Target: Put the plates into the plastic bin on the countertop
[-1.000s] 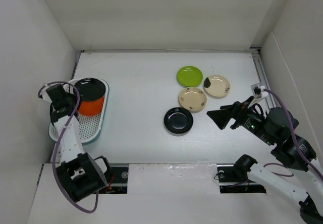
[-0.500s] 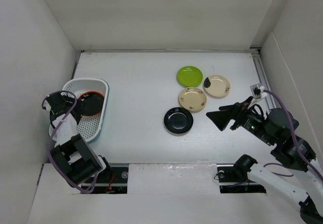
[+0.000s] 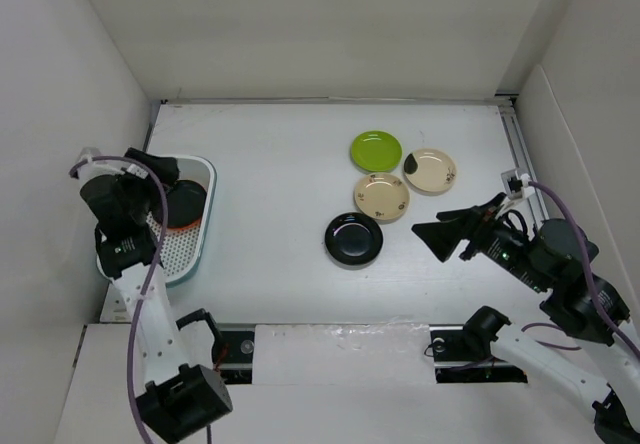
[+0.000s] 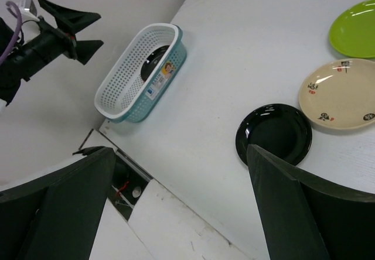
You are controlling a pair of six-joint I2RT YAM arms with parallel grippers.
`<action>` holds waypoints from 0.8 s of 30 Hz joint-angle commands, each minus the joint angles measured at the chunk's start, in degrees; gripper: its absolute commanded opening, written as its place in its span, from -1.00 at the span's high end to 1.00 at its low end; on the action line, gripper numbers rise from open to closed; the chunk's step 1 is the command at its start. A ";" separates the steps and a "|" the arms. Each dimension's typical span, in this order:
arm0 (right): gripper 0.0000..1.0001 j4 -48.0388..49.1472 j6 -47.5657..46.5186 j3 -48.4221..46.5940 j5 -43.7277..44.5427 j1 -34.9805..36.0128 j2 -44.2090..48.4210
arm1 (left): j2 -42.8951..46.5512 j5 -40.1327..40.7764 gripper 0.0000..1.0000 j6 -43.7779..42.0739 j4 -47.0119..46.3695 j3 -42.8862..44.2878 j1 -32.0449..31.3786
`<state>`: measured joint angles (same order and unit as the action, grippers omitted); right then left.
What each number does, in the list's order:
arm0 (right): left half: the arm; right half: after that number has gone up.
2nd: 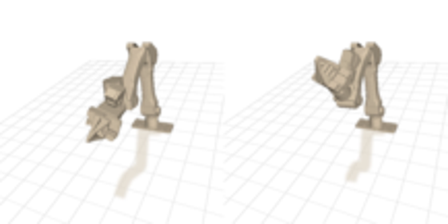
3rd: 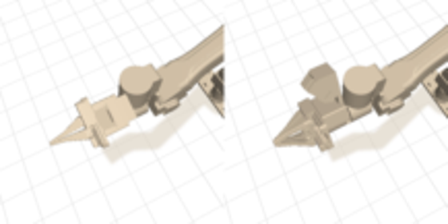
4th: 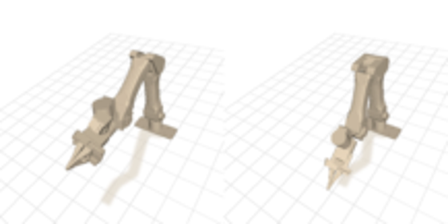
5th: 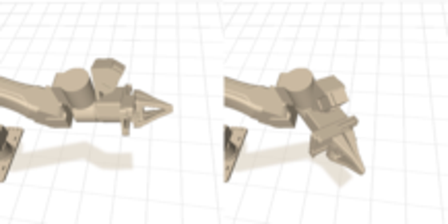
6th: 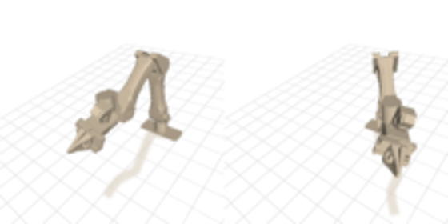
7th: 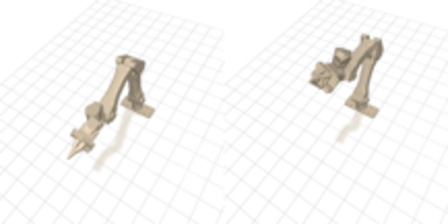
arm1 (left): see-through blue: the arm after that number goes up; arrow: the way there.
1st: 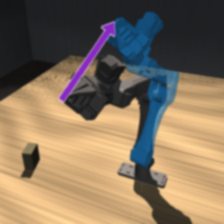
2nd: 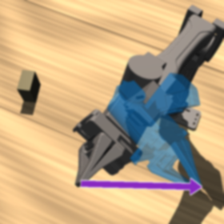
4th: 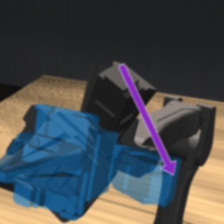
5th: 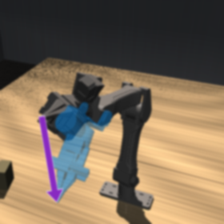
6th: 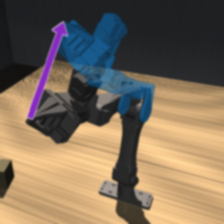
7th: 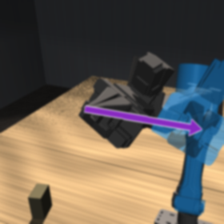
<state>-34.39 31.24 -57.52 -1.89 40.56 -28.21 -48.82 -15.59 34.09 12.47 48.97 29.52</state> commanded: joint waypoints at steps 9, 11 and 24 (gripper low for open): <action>-1.00 3.89 2.85 -0.66 2.34 -0.13 -2.91 | -17.34 8.64 -0.99 7.65 -19.73 -6.70 -55.77; -1.00 3.89 3.38 -0.67 1.55 -0.13 -2.91 | -25.25 7.96 -0.99 8.80 -23.35 -7.83 -59.66; -1.00 2.39 3.91 0.39 2.68 -0.13 -1.32 | -45.83 5.14 -0.42 11.62 -35.67 -8.45 -65.82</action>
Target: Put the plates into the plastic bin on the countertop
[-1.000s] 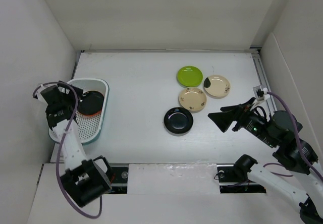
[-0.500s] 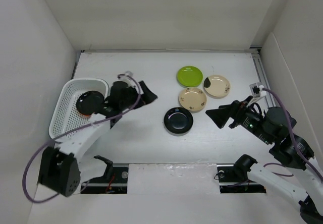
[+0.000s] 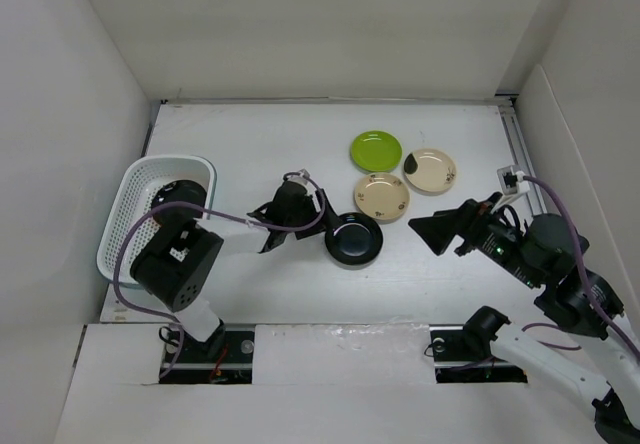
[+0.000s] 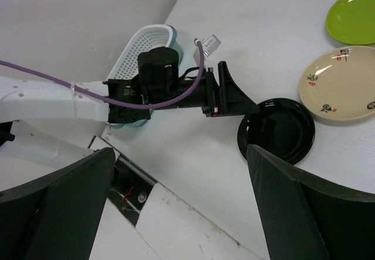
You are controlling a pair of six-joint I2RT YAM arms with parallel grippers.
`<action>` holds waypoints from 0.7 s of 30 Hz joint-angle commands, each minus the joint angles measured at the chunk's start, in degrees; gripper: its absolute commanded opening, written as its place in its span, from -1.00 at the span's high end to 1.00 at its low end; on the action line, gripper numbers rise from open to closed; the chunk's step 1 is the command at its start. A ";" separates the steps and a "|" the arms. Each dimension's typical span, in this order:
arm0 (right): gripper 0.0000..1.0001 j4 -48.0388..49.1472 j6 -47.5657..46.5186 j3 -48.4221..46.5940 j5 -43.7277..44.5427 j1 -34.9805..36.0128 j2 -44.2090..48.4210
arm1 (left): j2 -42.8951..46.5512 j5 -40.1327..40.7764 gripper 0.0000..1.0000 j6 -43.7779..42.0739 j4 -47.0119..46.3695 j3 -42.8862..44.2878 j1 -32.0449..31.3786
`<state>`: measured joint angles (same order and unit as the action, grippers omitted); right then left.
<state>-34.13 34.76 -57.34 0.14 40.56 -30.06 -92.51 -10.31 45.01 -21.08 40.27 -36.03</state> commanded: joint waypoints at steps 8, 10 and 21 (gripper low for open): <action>-1.00 3.98 0.39 0.83 0.65 -0.13 -0.87 | -5.14 -1.38 0.70 0.16 -2.65 0.25 -0.27; -1.00 4.51 0.39 0.83 0.65 -0.13 -1.40 | -4.44 -1.38 1.00 0.16 -1.43 0.25 -0.27; -1.00 5.03 0.39 0.83 0.12 -0.13 -1.40 | 17.86 5.71 1.00 -7.04 22.55 6.83 7.00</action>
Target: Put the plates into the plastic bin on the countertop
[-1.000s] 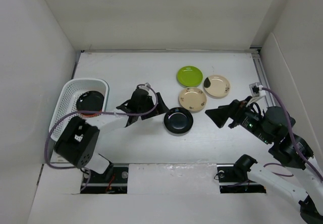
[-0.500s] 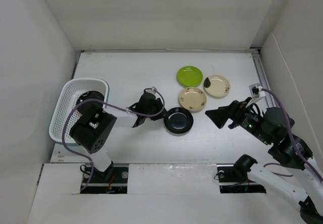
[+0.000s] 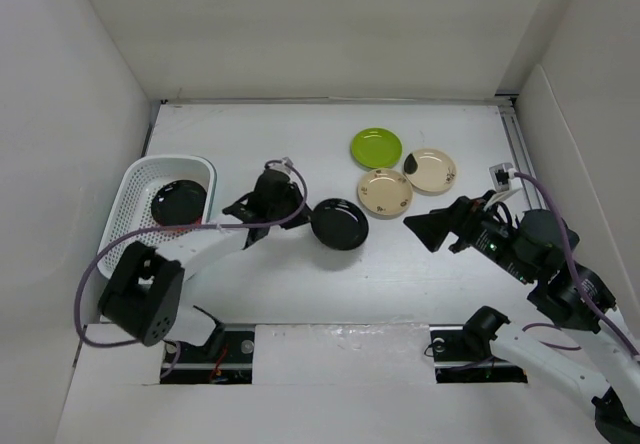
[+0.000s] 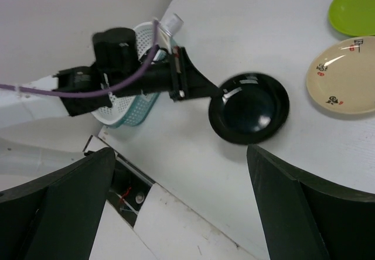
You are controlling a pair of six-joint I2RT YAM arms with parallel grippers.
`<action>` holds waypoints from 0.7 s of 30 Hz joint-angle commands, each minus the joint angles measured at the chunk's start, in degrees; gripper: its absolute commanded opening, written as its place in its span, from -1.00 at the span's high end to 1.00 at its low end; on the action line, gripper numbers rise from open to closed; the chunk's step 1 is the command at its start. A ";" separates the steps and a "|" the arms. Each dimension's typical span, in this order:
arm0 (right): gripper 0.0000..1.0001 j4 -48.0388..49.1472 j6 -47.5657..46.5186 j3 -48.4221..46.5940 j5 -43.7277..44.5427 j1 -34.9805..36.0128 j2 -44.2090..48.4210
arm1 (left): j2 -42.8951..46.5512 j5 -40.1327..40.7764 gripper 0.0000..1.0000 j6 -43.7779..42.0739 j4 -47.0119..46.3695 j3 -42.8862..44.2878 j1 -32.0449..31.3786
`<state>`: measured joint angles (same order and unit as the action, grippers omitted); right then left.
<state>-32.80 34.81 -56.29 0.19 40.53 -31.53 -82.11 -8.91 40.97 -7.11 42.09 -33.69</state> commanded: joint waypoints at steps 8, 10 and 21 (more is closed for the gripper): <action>-1.00 4.93 0.35 0.31 -1.85 -0.10 1.12 | 18.56 5.22 1.00 -3.62 20.47 9.42 41.03; -1.00 4.94 -0.35 0.31 -1.86 -0.10 0.59 | 19.26 4.51 1.00 -4.14 21.78 9.42 48.25; -1.00 4.32 -2.20 -0.84 -3.61 -0.10 -0.02 | 14.00 2.15 1.00 -5.29 20.57 7.92 67.25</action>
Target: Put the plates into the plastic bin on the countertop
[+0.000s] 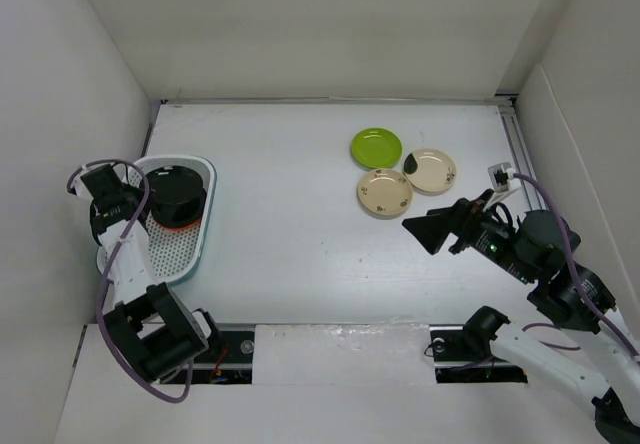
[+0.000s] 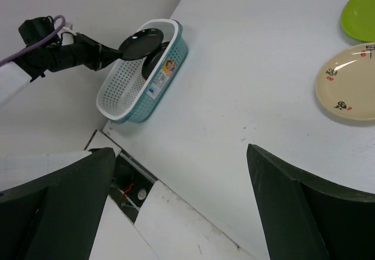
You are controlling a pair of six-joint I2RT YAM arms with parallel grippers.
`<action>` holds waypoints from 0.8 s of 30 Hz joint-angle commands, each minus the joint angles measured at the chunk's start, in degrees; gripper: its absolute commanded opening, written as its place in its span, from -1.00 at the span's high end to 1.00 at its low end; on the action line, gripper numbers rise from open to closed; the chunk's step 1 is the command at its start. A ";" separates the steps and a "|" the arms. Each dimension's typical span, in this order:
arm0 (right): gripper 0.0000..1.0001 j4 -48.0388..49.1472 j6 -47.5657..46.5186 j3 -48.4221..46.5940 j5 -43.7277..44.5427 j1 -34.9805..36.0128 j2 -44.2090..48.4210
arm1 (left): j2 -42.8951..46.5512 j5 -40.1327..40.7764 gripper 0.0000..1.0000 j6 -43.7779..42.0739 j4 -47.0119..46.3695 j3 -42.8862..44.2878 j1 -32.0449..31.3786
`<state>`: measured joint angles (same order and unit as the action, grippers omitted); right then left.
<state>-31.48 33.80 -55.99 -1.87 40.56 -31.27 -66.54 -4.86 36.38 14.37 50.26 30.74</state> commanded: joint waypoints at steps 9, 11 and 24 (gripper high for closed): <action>-1.00 2.48 -2.42 -1.14 -0.94 -0.13 0.77 | -5.09 -5.58 0.32 -0.70 -2.15 -0.78 2.83; -1.00 2.48 -2.42 -1.14 -0.94 -0.13 0.77 | -5.09 -6.91 0.04 -1.58 -2.15 -0.78 2.83; -1.00 1.43 -2.42 -1.76 2.74 -0.13 0.25 | 9.95 -10.71 -0.99 -3.61 -3.45 1.95 -13.29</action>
<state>-31.59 32.32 -56.21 -1.56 40.56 -31.05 -57.47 -12.14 32.16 15.57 50.59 24.49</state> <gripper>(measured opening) 0.999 0.993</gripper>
